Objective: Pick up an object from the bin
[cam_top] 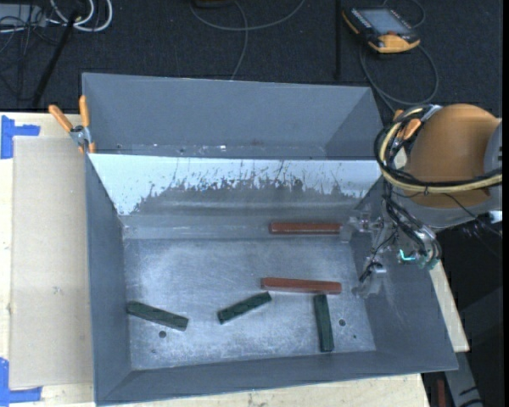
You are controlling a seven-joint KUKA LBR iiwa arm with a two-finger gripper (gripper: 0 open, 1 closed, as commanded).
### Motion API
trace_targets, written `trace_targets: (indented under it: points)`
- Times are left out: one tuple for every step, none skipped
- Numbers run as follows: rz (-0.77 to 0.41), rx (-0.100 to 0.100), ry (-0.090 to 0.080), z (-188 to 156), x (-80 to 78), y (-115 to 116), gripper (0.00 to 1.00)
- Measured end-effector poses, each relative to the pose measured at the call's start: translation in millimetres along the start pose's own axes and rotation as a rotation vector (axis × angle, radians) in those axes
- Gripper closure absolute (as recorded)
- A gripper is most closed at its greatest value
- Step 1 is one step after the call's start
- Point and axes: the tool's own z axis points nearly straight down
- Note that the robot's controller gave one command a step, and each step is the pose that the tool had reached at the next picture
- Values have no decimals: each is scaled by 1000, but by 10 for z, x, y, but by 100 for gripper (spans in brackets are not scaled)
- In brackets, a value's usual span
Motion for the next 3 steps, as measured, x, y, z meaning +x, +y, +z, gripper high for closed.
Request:
trace_targets:
  points:
    - [381,-2,-2,984,-41,625,0]
    - [345,-2,-9,658,25,1065,0]
    - [519,0,-3,679,281,821,0]
